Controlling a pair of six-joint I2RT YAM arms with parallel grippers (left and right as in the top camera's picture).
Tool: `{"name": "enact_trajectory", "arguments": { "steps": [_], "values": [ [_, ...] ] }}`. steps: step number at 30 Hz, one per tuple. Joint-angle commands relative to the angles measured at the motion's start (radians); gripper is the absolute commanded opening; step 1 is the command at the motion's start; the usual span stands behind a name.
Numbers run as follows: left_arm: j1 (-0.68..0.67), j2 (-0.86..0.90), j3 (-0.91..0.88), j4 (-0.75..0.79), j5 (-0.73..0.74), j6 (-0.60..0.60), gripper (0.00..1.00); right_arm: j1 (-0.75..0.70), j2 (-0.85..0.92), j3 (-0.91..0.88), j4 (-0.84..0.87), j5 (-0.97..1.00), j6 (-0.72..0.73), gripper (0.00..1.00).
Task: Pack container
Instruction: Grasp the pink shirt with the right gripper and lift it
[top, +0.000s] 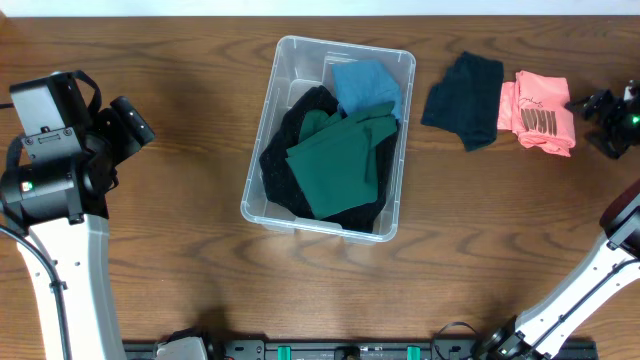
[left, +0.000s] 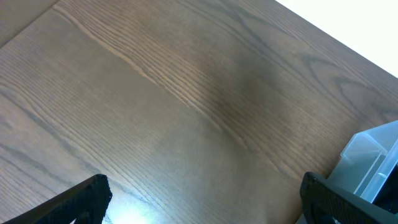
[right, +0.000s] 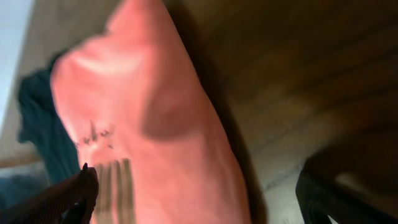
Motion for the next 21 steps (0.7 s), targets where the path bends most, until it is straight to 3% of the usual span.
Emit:
{"name": "enact_trajectory", "arguments": {
  "steps": [1, 12, 18, 21],
  "values": [
    [0.003, 0.005, -0.004, -0.002, -0.012, 0.02, 0.98, 0.031, 0.021, 0.015, -0.034, 0.041, -0.096, 0.99],
    [0.003, 0.005, -0.004, -0.002, -0.012, 0.02, 0.98, 0.143, 0.094, 0.014, -0.101, 0.119, -0.151, 0.94],
    [0.003, 0.005, -0.004, -0.002, -0.012, 0.02, 0.98, 0.159, 0.095, 0.014, -0.066, 0.118, -0.107, 0.83],
    [0.003, 0.005, -0.004, -0.002, -0.012, 0.02, 0.98, 0.156, 0.095, 0.014, -0.068, 0.118, -0.094, 0.66]
  ]
}}
